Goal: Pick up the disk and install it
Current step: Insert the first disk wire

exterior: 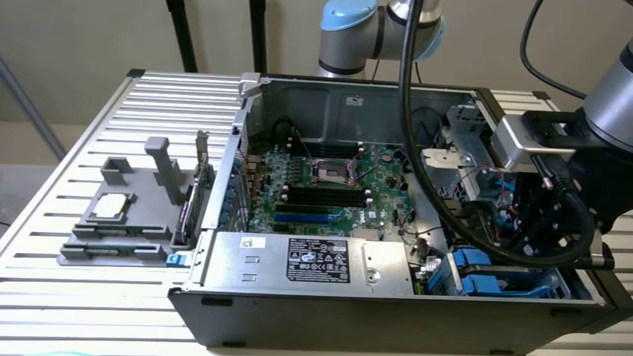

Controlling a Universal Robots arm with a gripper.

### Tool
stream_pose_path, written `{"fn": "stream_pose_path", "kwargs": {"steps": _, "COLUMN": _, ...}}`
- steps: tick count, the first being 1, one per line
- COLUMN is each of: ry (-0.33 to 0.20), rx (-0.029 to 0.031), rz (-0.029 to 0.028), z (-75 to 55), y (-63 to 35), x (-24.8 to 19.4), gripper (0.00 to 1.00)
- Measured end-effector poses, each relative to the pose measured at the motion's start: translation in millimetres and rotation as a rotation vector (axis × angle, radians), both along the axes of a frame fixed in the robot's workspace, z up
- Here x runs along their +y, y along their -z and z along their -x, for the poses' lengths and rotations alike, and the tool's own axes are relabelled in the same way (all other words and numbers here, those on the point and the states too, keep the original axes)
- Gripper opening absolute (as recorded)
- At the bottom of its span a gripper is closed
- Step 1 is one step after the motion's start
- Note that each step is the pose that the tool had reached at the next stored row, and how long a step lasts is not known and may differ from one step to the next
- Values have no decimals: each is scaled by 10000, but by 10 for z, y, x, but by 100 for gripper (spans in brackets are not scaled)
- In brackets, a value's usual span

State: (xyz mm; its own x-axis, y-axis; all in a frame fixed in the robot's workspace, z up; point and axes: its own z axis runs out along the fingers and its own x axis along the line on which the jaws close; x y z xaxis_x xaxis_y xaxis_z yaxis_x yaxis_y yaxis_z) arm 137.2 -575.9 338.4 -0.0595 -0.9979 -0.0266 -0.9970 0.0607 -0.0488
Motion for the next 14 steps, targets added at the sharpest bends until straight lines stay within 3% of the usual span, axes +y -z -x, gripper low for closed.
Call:
{"fn": "stream_pose_path", "kwargs": {"steps": 4, "ry": 0, "rx": 8, "rz": 7, "z": -5, "y": 1, "x": -1, "gripper": 17}}
{"fn": "stream_pose_path", "kwargs": {"steps": 7, "ry": -1, "rx": 31, "rz": 42, "z": -6, "y": 3, "x": -1, "gripper": 17}}
{"fn": "stream_pose_path", "kwargs": {"steps": 11, "ry": -1, "rx": 126, "rz": 141, "z": -18, "y": 8, "x": 0, "gripper": 17}}
{"fn": "stream_pose_path", "kwargs": {"steps": 14, "ry": 0, "rx": 179, "rz": 154, "z": -34, "y": 20, "x": 2, "gripper": 17}}
